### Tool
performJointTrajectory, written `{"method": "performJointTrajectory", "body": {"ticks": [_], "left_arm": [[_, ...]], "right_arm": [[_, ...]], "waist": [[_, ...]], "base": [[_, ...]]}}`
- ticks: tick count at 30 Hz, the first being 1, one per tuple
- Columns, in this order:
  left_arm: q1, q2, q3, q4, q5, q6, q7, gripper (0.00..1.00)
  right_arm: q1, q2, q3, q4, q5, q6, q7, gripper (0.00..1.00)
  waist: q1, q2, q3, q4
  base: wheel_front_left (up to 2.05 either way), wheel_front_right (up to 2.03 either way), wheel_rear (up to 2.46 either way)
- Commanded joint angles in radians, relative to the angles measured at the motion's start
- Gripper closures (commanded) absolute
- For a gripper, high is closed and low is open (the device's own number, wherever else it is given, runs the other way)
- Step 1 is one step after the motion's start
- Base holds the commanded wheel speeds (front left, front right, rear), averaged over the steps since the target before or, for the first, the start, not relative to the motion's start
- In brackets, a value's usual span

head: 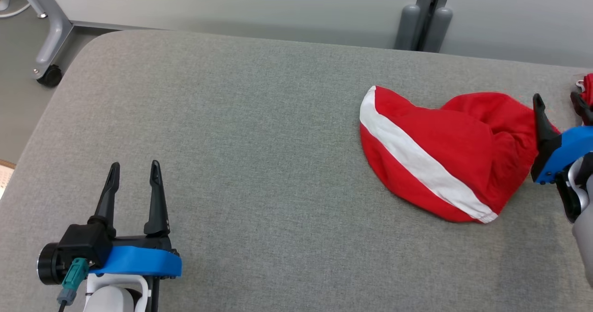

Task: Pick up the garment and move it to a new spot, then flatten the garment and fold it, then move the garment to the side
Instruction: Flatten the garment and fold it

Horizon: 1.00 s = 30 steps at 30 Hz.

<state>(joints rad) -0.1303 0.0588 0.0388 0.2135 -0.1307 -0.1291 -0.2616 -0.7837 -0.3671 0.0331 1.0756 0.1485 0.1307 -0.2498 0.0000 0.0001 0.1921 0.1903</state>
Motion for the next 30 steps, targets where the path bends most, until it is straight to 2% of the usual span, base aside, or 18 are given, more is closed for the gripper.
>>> {"method": "performJointTrajectory", "body": {"ticks": [1,7,16,23,30], "left_arm": [[-0.006,0.0,0.003,-0.004,0.004,-0.002,-0.005,0.0],[0.006,0.002,0.017,-0.01,0.012,-0.002,-0.005,0.0],[0.019,0.003,0.028,-0.023,0.017,-0.002,-0.005,0.0],[0.012,0.003,0.026,-0.027,0.017,-0.002,-0.005,0.0],[0.001,0.006,0.017,-0.024,0.014,-0.002,-0.005,0.0]], "right_arm": [[-0.003,0.005,-0.002,-0.012,-0.008,0.0,-0.009,0.0],[0.08,0.051,-0.009,-0.144,0.015,0.0,-0.015,0.0],[0.333,0.093,0.01,-0.429,0.054,0.0,-0.014,0.0],[0.52,0.122,0.021,-0.653,0.071,0.0,0.08,0.0],[0.628,0.142,0.033,-0.849,0.059,0.0,0.202,0.0]], "waist": [[0.0,-0.0001,-0.004,-0.006],[0.0,-0.0001,-0.023,-0.038],[0.0,-0.0001,-0.026,-0.082],[0.0,-0.0001,-0.018,-0.095],[0.0,-0.0001,-0.007,-0.093]], "base": [[0.0,0.0,0.0],[0.0,0.0,0.0],[0.0,0.0,0.0],[0.0,0.0,0.0],[0.0,0.0,0.0]]}}
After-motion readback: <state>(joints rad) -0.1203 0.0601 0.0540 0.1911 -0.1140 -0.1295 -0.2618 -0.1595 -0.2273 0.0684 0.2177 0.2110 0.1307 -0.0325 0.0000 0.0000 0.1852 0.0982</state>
